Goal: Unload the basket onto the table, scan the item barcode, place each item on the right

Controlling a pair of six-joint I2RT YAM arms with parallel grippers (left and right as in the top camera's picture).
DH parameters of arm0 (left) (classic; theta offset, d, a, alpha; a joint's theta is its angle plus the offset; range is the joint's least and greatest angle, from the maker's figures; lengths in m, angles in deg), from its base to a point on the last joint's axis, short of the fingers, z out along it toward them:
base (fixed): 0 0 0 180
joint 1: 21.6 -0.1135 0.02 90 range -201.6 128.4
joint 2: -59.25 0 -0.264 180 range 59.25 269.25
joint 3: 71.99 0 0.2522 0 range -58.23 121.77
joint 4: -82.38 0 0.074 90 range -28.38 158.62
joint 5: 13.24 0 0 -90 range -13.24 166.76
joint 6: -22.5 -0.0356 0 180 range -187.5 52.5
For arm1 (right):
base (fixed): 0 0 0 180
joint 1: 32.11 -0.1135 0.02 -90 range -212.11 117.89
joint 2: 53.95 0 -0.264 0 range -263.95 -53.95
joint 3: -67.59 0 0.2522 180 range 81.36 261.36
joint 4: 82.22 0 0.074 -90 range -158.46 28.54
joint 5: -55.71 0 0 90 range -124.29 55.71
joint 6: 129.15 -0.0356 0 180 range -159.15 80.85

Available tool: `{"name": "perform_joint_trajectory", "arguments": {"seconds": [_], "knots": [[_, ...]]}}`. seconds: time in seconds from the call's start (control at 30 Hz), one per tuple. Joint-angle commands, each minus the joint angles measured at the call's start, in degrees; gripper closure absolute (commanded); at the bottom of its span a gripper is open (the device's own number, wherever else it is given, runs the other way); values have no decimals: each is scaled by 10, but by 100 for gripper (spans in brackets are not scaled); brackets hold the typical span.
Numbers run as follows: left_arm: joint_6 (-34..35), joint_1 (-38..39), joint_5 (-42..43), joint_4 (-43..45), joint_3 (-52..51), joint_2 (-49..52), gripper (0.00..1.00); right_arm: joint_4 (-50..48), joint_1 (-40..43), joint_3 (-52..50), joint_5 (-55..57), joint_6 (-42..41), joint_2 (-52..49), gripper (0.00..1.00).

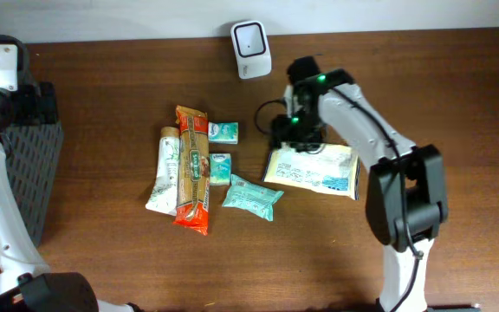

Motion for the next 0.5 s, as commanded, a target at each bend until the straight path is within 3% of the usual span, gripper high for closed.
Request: {"name": "perform_joint_trajectory", "arguments": {"seconds": [0.0,0.13,0.27,0.47], "knots": [[-9,-3,4,0,2,0,1,-46,-81,5,92,-139,5,35],[-9,-3,4,0,2,0,1,-71,-151,5,148,-199,-39,36],[-9,-3,4,0,2,0,1,-49,-154,5,154,-198,-65,36],[-9,-3,4,0,2,0,1,55,-105,5,187,-117,-65,35]]}}
